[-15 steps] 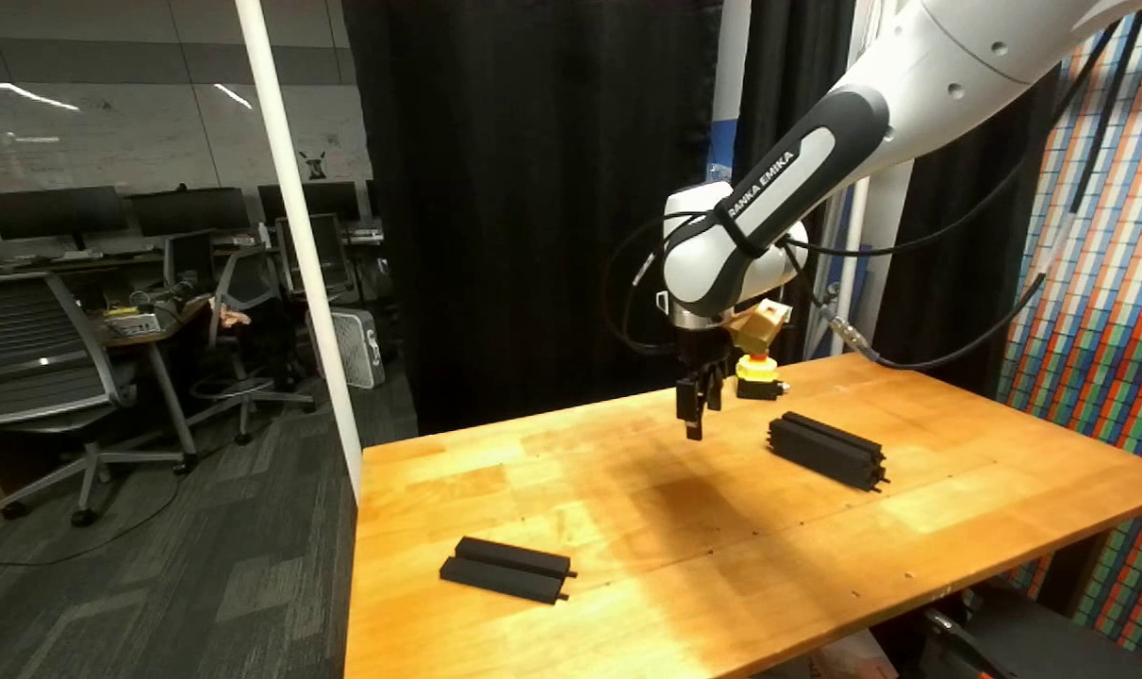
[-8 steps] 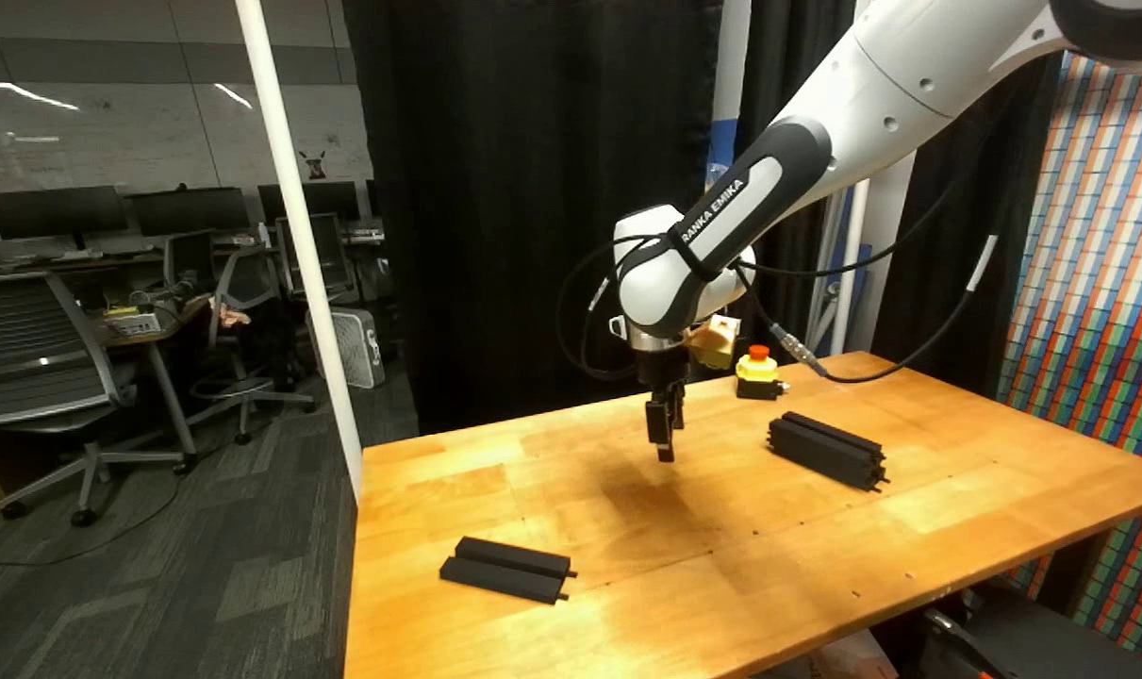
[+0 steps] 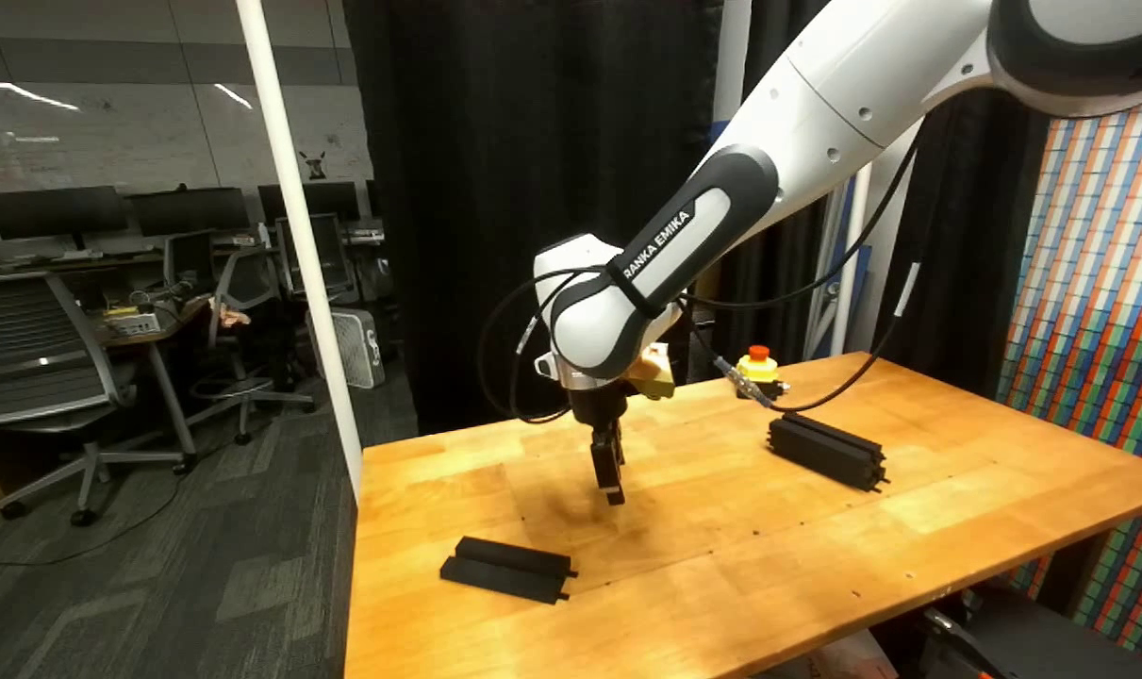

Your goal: Stack the black pieces together

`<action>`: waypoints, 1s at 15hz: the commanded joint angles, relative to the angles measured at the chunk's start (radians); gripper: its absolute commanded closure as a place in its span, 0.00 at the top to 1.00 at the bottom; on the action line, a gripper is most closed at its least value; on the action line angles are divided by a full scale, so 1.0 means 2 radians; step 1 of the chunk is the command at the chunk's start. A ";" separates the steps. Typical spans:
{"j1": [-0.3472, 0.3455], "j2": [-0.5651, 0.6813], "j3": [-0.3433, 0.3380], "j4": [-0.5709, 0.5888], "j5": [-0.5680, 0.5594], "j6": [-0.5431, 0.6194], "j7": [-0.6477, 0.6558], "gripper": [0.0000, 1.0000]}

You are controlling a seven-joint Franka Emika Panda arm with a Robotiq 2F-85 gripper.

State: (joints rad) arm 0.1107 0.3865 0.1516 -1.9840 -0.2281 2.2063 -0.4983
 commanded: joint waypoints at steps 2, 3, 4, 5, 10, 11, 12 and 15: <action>0.019 0.015 0.023 0.026 -0.001 -0.012 -0.007 1.00; 0.021 0.015 0.028 0.026 0.005 -0.011 -0.008 1.00; 0.021 0.016 0.034 0.026 0.013 -0.009 -0.008 1.00; 0.022 0.016 0.038 0.027 0.020 -0.008 -0.004 1.00; 0.035 0.025 0.048 0.037 0.041 -0.009 0.029 1.00; 0.038 0.029 0.049 0.041 0.044 -0.007 0.039 1.00; 0.041 0.033 0.049 0.046 0.048 -0.007 0.047 1.00; 0.053 0.053 0.048 0.069 0.059 -0.011 0.086 1.00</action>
State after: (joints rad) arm 0.1947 0.4442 0.2458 -1.9194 -0.1383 2.2063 -0.3944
